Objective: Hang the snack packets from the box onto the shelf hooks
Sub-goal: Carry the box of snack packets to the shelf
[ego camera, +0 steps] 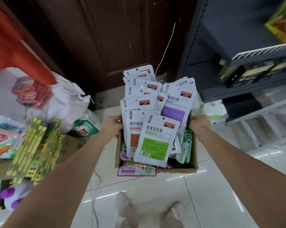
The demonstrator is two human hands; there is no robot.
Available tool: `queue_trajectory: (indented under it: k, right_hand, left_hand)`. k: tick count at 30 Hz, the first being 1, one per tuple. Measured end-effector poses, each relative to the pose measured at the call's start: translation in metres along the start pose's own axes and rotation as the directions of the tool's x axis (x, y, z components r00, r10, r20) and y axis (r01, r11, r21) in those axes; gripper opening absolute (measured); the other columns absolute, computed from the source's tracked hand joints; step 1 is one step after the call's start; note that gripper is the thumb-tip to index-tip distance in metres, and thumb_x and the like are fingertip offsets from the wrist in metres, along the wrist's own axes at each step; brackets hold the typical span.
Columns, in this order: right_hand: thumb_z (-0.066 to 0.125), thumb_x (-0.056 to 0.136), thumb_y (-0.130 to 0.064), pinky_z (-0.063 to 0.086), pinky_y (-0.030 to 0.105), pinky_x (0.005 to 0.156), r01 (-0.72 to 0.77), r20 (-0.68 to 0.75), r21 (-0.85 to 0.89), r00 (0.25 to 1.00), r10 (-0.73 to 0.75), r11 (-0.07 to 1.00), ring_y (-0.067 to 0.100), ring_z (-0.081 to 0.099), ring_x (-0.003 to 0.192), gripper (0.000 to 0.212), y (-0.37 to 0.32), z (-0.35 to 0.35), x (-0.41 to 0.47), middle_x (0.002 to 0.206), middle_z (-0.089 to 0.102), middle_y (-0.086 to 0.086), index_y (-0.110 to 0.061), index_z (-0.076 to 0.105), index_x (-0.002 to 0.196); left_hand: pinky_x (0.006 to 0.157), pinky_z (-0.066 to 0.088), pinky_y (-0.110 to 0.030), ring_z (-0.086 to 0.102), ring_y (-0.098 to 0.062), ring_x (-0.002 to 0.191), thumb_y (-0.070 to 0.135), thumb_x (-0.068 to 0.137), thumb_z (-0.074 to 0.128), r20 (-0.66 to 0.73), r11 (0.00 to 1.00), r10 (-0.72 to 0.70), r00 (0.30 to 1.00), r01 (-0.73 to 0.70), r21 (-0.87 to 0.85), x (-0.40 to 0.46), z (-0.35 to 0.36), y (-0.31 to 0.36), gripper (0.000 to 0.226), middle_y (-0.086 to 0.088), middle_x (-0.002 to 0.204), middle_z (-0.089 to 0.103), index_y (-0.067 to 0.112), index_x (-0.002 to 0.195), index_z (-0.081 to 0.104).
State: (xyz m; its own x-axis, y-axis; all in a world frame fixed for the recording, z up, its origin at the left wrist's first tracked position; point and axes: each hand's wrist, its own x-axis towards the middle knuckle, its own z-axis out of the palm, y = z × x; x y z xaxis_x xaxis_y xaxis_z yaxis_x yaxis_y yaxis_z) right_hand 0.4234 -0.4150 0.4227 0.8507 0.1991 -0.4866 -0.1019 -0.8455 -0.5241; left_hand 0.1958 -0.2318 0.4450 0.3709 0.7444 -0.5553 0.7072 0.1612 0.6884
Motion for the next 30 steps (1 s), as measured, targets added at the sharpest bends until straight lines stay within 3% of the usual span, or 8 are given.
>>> queue_trajectory:
  k: [9, 13, 17, 20, 23, 26, 28, 30]
  right_hand:
    - [0.050, 0.082, -0.004, 0.041, 0.030, 0.066, -0.039, -0.104, 0.061, 0.994, 0.045, 0.997, 0.027, 0.055, 0.077, 0.015, 0.104, -0.203, 0.060, 0.084, 0.061, 0.016, 0.000, 0.064, 0.087]
    - [0.048, 0.081, 0.001, 0.050, 0.037, 0.076, -0.074, -0.217, 0.118, 0.971, 0.098, 0.990, 0.032, 0.059, 0.085, 0.022, 0.148, -0.278, 0.082, 0.091, 0.063, 0.018, 0.002, 0.064, 0.096]
    - [0.047, 0.081, 0.000, 0.052, 0.043, 0.089, -0.103, -0.313, 0.178, 0.937, 0.156, 0.979, 0.035, 0.061, 0.100, 0.032, 0.187, -0.341, 0.105, 0.107, 0.065, 0.017, 0.000, 0.063, 0.108]
    - [0.047, 0.080, 0.002, 0.050, 0.042, 0.085, -0.073, -0.352, 0.245, 0.922, 0.159, 0.967, 0.032, 0.059, 0.096, 0.018, 0.211, -0.385, 0.126, 0.099, 0.063, 0.016, 0.002, 0.059, 0.094]
    - [0.054, 0.070, -0.009, 0.053, 0.050, 0.084, -0.032, -0.394, 0.308, 0.905, 0.159, 0.951, 0.038, 0.062, 0.095, 0.023, 0.248, -0.426, 0.182, 0.098, 0.065, 0.021, -0.001, 0.061, 0.091]
    - [0.053, 0.071, -0.006, 0.054, 0.048, 0.080, -0.032, -0.415, 0.337, 0.892, 0.179, 0.941, 0.038, 0.062, 0.091, 0.020, 0.262, -0.467, 0.211, 0.097, 0.065, 0.022, 0.000, 0.061, 0.089]
    - [0.053, 0.076, -0.002, 0.051, 0.039, 0.075, -0.058, -0.421, 0.350, 0.882, 0.212, 0.935, 0.038, 0.062, 0.092, 0.021, 0.258, -0.497, 0.211, 0.098, 0.063, 0.023, 0.003, 0.061, 0.094]
    - [0.053, 0.076, -0.002, 0.051, 0.038, 0.077, -0.060, -0.424, 0.351, 0.879, 0.216, 0.934, 0.038, 0.061, 0.093, 0.024, 0.261, -0.523, 0.222, 0.098, 0.063, 0.023, 0.004, 0.061, 0.097]
  left_hand:
    - [0.039, 0.045, -0.020, 0.050, -0.013, 0.048, -0.008, 0.081, 0.050, 0.201, 0.991, 0.127, 0.971, -0.130, 0.002, -0.050, 0.179, 0.121, 0.041, -0.008, 0.072, 0.061, 0.014, 0.110, 0.069]
    - [0.034, 0.039, -0.016, 0.050, -0.013, 0.047, -0.008, 0.081, 0.048, 0.283, 0.968, 0.228, 0.932, -0.247, 0.033, -0.070, 0.251, 0.181, 0.038, -0.006, 0.068, 0.060, 0.015, 0.104, 0.069]
    - [0.039, 0.047, -0.023, 0.052, -0.019, 0.052, -0.008, 0.082, 0.050, 0.347, 0.938, 0.294, 0.890, -0.339, 0.074, -0.079, 0.317, 0.237, 0.031, -0.009, 0.069, 0.061, 0.011, 0.096, 0.069]
    - [0.036, 0.045, -0.021, 0.052, -0.018, 0.050, -0.009, 0.081, 0.051, 0.396, 0.910, 0.341, 0.853, -0.405, 0.090, -0.082, 0.363, 0.279, 0.028, -0.011, 0.072, 0.062, 0.008, 0.095, 0.070]
    - [0.041, 0.051, -0.026, 0.058, -0.021, 0.058, -0.006, 0.082, 0.054, 0.419, 0.887, 0.365, 0.831, -0.448, 0.117, -0.088, 0.406, 0.323, 0.026, -0.008, 0.071, 0.063, 0.013, 0.090, 0.069]
    - [0.051, 0.058, -0.035, 0.064, -0.028, 0.069, -0.003, 0.083, 0.054, 0.436, 0.876, 0.363, 0.823, -0.461, 0.143, -0.089, 0.446, 0.364, 0.022, -0.017, 0.082, 0.067, 0.007, 0.094, 0.069]
    - [0.049, 0.057, -0.035, 0.065, -0.031, 0.075, -0.002, 0.083, 0.054, 0.440, 0.872, 0.361, 0.822, -0.465, 0.153, -0.092, 0.472, 0.390, 0.024, -0.022, 0.093, 0.068, 0.004, 0.102, 0.068]
    - [0.046, 0.056, -0.031, 0.066, -0.030, 0.075, -0.002, 0.085, 0.055, 0.435, 0.869, 0.370, 0.821, -0.471, 0.149, -0.097, 0.496, 0.415, 0.030, -0.020, 0.093, 0.068, 0.007, 0.111, 0.066]
